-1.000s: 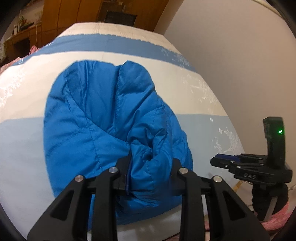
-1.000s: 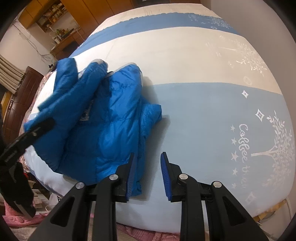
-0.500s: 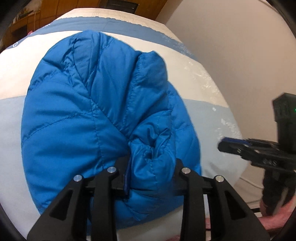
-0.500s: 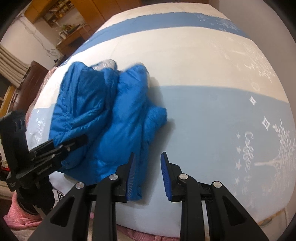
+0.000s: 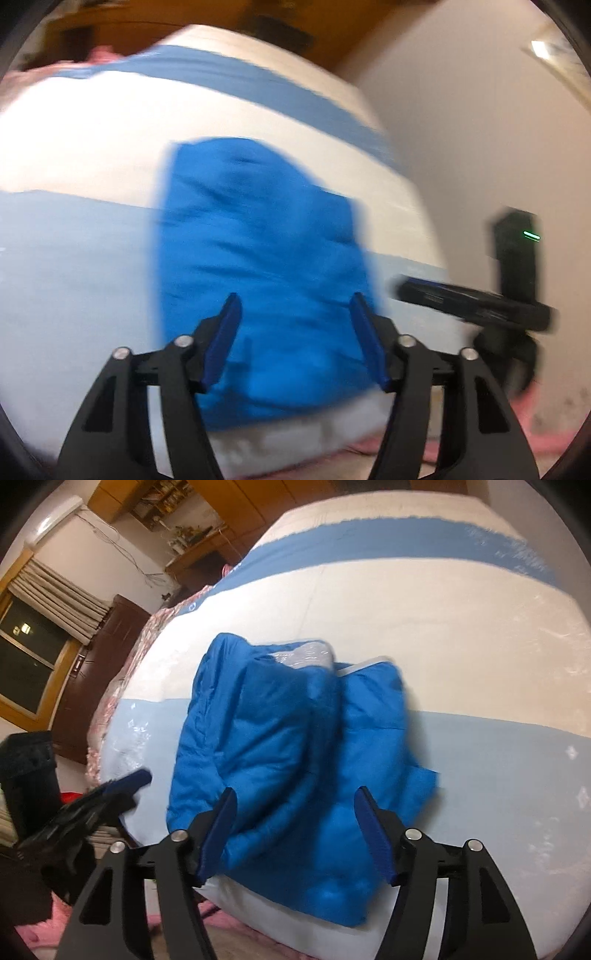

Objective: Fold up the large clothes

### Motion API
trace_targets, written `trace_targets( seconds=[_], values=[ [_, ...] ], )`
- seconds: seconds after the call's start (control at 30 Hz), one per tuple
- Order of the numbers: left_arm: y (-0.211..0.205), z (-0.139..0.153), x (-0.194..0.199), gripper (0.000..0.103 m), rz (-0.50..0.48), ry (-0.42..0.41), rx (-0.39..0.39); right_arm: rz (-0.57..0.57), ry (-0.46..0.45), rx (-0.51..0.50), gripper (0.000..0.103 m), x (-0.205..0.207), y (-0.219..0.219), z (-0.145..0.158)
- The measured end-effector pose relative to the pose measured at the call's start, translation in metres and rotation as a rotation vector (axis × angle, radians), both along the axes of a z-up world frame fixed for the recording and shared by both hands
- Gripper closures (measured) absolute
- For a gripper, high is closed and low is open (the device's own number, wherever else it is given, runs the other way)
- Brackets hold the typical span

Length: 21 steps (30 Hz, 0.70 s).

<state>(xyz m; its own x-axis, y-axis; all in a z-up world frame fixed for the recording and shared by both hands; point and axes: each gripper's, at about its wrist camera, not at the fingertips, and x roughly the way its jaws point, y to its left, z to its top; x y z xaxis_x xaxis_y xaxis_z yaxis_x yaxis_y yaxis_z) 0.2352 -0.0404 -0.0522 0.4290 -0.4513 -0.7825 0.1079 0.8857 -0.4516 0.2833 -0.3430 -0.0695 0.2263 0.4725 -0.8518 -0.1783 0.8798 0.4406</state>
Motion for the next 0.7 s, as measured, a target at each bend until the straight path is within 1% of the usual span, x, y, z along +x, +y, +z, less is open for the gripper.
trace_targets(
  seconds=[0.03, 0.07, 0.1, 0.2, 0.27, 0.37, 0.43, 0.5, 0.53, 0.6, 0.7],
  values=[
    [0.003, -0.004, 0.007, 0.05, 0.018, 0.003, 0.042, 0.004, 0.011, 0.004, 0.037, 0.003, 0.006, -0.003],
    [0.008, -0.012, 0.017, 0.053, 0.032, 0.014, 0.099, 0.01, 0.027, 0.009, 0.037, 0.009, 0.011, -0.008],
    [0.008, -0.017, 0.024, 0.055, 0.038, 0.031, 0.123, 0.011, 0.049, 0.008, 0.036, 0.015, 0.016, -0.013],
    [0.009, -0.038, 0.05, 0.059, 0.034, 0.081, 0.124, -0.004, 0.107, -0.01, 0.033, 0.028, 0.025, -0.029],
    [0.01, -0.044, 0.057, 0.059, 0.028, 0.084, 0.136, -0.012, 0.144, -0.01, 0.033, 0.034, 0.03, -0.039],
    [0.009, -0.05, 0.065, 0.059, 0.015, 0.081, 0.123, -0.009, 0.172, -0.008, 0.033, 0.04, 0.038, -0.049],
    [0.012, -0.052, 0.07, 0.058, 0.004, 0.08, 0.124, -0.008, 0.17, -0.02, 0.039, 0.042, 0.043, -0.054],
    [0.015, -0.053, 0.072, 0.058, -0.005, 0.087, 0.112, -0.002, 0.164, -0.002, 0.061, 0.043, 0.049, -0.054],
    [0.018, -0.054, 0.073, 0.058, -0.006, 0.09, 0.11, -0.002, 0.156, 0.002, 0.065, 0.043, 0.05, -0.052],
    [0.025, -0.052, 0.07, 0.058, -0.005, 0.092, 0.107, 0.008, 0.121, -0.007, 0.083, 0.042, 0.054, -0.042],
    [0.03, -0.046, 0.068, 0.058, -0.002, 0.09, 0.092, 0.035, 0.014, -0.046, 0.09, 0.03, 0.06, -0.011]
  ],
)
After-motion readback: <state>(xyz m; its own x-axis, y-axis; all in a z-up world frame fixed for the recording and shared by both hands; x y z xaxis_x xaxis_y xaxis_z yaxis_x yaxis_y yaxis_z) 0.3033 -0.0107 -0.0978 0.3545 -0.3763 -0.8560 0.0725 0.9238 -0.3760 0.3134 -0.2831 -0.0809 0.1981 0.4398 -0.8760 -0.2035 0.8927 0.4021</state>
